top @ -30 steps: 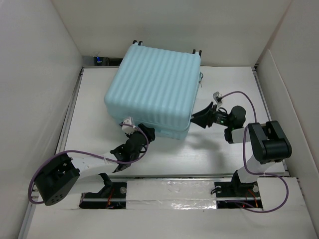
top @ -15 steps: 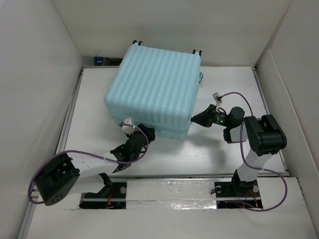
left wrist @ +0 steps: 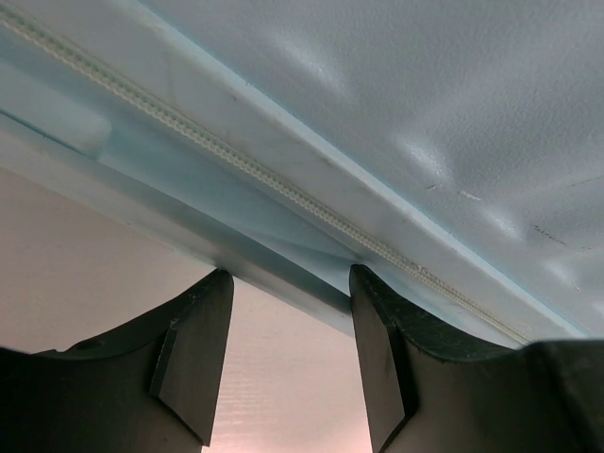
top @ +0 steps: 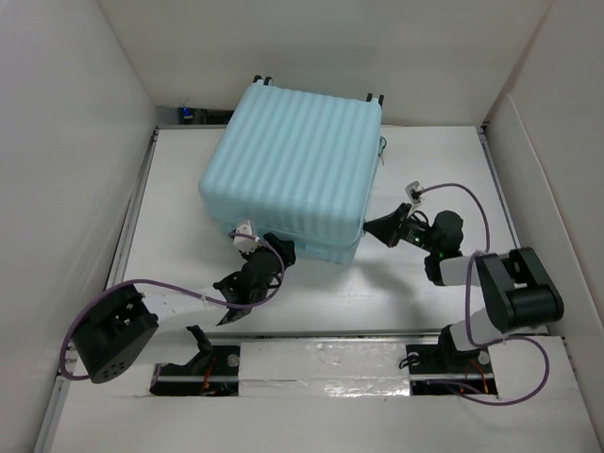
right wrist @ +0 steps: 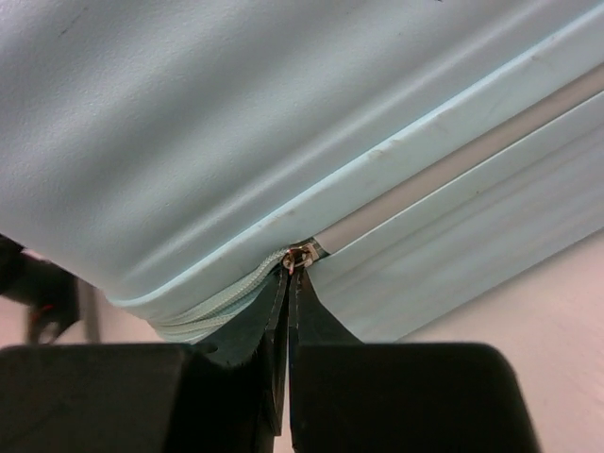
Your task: Pack the luggage
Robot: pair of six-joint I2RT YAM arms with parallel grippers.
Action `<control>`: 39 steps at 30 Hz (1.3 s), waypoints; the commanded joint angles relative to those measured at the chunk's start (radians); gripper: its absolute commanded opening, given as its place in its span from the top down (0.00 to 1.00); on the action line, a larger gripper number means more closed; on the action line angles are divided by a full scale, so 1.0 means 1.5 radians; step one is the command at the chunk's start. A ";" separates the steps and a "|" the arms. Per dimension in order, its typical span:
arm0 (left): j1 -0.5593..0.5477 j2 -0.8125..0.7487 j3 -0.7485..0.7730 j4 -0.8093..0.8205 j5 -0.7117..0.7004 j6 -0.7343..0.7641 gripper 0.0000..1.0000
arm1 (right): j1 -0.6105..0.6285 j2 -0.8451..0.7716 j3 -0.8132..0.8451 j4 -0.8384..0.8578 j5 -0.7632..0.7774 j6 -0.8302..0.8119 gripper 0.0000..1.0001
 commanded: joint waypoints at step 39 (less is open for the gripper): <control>0.057 0.051 0.049 0.036 0.150 0.107 0.50 | 0.254 -0.525 -0.098 -0.589 0.398 -0.149 0.39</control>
